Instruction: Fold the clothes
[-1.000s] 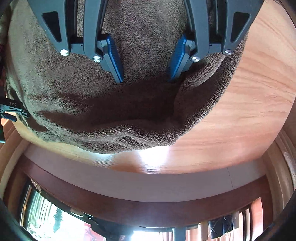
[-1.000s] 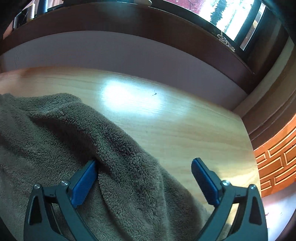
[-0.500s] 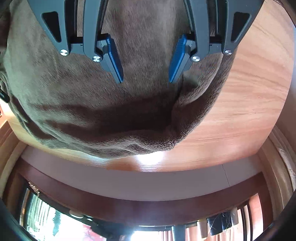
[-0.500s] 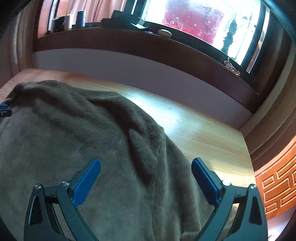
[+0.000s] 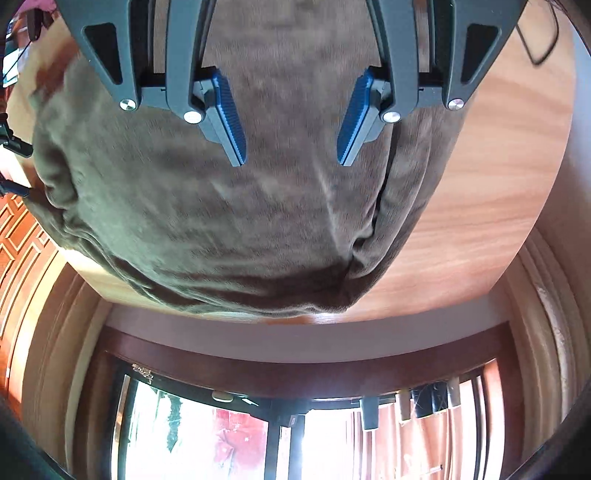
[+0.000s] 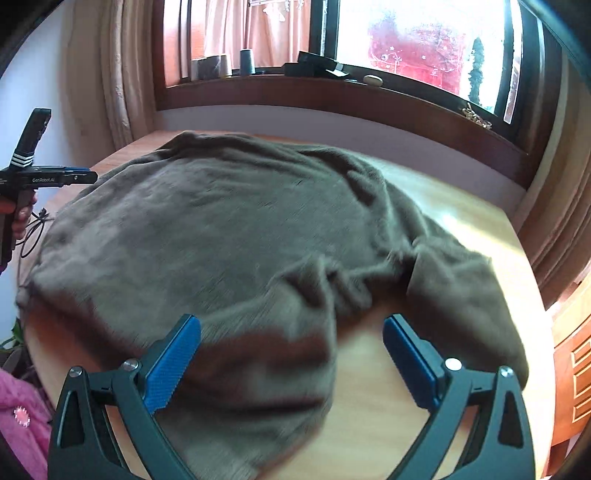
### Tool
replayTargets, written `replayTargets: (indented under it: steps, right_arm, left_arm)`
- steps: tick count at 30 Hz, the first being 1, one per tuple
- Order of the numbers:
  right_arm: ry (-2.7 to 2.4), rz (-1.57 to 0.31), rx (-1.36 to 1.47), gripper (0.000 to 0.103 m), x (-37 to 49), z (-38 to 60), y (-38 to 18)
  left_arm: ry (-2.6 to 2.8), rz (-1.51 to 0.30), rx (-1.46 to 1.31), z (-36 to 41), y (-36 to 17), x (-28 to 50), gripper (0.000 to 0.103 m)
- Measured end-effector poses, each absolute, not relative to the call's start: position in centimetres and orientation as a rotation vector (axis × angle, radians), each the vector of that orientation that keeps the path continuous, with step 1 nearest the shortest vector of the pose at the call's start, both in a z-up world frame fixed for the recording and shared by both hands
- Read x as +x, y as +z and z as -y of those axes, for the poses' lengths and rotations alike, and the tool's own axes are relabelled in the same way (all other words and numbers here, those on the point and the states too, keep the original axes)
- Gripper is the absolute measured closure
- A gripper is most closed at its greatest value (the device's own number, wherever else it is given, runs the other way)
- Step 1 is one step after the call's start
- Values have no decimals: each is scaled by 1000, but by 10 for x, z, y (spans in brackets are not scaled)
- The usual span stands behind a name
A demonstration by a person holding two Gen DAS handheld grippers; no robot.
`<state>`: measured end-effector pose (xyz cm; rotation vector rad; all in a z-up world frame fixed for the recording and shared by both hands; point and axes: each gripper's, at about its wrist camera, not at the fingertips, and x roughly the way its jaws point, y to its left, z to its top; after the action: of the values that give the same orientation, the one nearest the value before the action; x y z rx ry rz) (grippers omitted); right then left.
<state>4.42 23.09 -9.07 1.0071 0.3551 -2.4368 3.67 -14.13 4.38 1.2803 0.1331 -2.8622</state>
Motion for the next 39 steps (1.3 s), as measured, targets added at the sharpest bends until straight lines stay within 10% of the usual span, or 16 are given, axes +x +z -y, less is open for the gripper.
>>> replayTargets:
  steps: [18, 39]
  right_arm:
    - [-2551, -742, 1088, 3, 101, -211, -136]
    - [-2251, -699, 1276, 1, 171, -255, -101]
  left_arm:
    - [-2757, 12, 1365, 141, -7, 166, 43]
    - [-2740, 263, 1493, 145, -6, 192, 33]
